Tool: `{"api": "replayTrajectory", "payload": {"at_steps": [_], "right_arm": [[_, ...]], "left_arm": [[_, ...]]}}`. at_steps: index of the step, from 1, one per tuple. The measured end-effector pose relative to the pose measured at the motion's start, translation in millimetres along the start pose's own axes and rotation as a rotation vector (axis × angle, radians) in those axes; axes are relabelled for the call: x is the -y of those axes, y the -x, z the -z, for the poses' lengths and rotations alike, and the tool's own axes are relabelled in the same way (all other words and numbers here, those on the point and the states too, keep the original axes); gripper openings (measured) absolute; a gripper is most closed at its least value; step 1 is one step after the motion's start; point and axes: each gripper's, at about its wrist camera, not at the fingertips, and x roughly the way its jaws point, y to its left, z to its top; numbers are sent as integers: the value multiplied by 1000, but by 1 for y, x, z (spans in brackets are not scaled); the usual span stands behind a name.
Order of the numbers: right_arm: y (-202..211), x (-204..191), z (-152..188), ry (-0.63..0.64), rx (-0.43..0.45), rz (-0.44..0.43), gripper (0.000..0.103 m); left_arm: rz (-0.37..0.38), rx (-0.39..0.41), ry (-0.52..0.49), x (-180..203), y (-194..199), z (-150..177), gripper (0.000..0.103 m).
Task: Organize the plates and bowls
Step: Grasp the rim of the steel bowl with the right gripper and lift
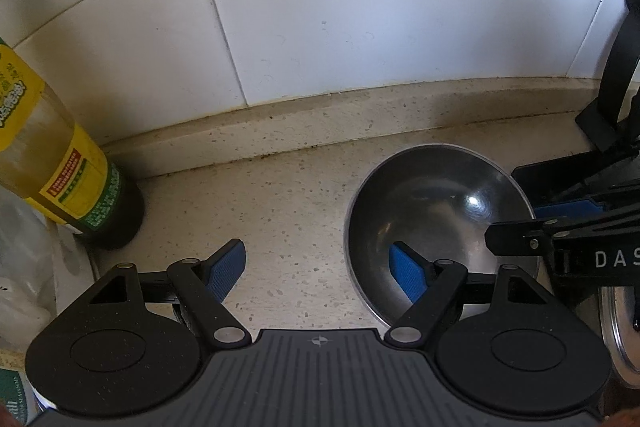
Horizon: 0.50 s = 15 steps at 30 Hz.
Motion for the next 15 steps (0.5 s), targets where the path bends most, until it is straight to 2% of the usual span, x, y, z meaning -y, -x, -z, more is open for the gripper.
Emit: {"api": "replayTrajectory", "payload": {"at_steps": [15], "right_arm": [[-7, 3, -1, -13, -21, -10, 65]], "left_arm": [[9, -14, -11, 1, -4, -1, 84]]}}
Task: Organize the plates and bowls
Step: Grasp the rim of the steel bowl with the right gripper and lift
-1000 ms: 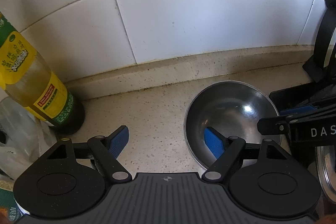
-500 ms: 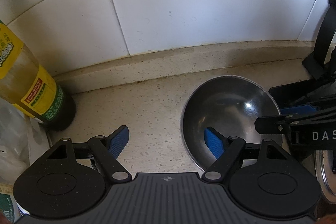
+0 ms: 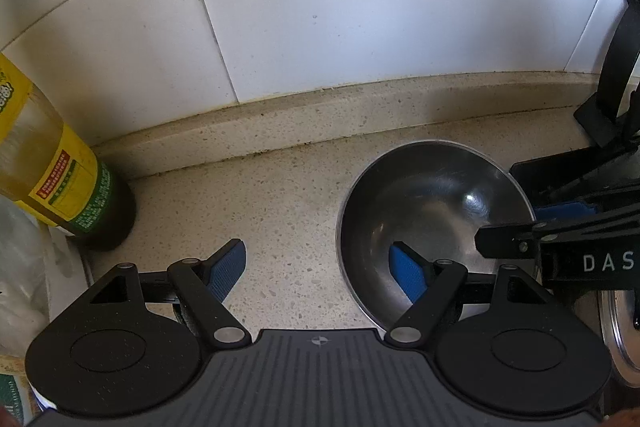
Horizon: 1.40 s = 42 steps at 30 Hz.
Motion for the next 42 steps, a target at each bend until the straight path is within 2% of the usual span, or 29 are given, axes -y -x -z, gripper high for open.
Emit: {"api": "replayTrajectory", "payload": {"at_steps": [9, 13, 26, 29, 31, 33, 36, 42], "right_arm": [[-2, 1, 0, -5, -3, 1, 65], [-2, 0, 0, -5, -3, 5, 65], [-11, -3, 0, -3, -28, -2, 65], [-14, -3, 1, 3, -30, 4, 60], [-17, -1, 1, -11, -41, -22, 56], [-18, -4, 1, -9, -45, -40, 49], [-19, -6, 1, -1, -43, -40, 48], [-21, -4, 0, -19, -43, -64, 47]], "left_arm": [[4, -15, -11, 3, -6, 1, 82], [16, -34, -9, 3, -10, 3, 70], [43, -41, -3, 3, -11, 5, 70], [52, -39, -3, 3, -10, 5, 69], [60, -37, -5, 4, -10, 5, 66], [73, -35, -10, 5, -9, 5, 56], [92, -33, -21, 9, -6, 6, 42], [104, -27, -17, 10, -3, 9, 36]]}}
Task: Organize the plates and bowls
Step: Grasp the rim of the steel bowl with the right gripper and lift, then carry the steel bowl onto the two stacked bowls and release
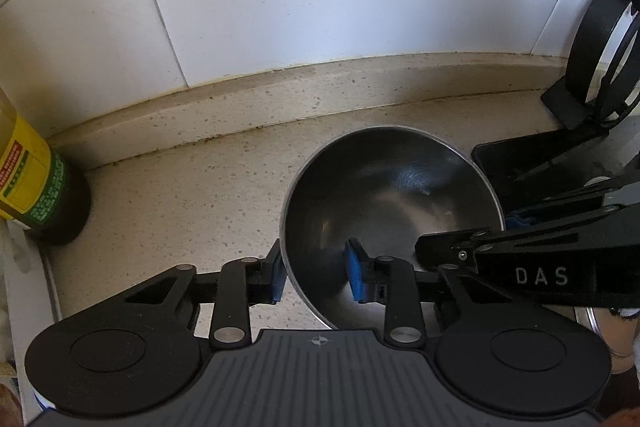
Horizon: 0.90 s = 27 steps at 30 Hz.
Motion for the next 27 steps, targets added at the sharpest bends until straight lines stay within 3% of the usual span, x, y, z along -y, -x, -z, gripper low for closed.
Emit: {"api": "replayTrajectory", "payload": {"at_steps": [9, 27], "right_arm": [[18, -2, -3, 6, 34, -12, 47], [98, -55, 21, 88, 136, -12, 47]], "left_arm": [[8, 43, 10, -2, 20, -2, 36], [-16, 172, 1, 5, 117, 28, 37]]}}
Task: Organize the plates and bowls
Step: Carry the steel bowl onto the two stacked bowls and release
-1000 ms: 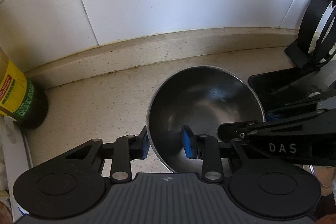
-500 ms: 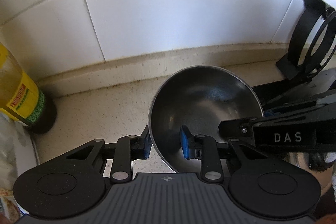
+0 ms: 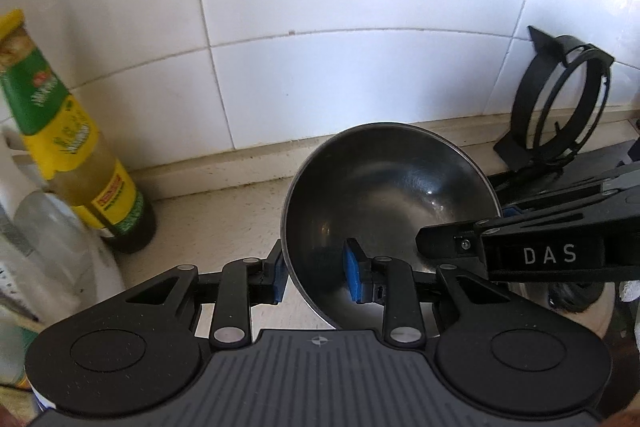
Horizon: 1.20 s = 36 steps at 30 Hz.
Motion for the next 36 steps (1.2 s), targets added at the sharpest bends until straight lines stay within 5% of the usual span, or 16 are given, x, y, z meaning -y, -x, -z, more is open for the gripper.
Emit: {"api": "replayTrajectory", "payload": {"at_steps": [19, 36], "right_arm": [[52, -58, 59, 64, 1, -4, 47], [36, -75, 87, 63, -95, 6, 47]], "left_arm": [[-18, 44, -11, 7, 76, 55, 42], [-5, -13, -8, 3, 80, 104, 41]]}}
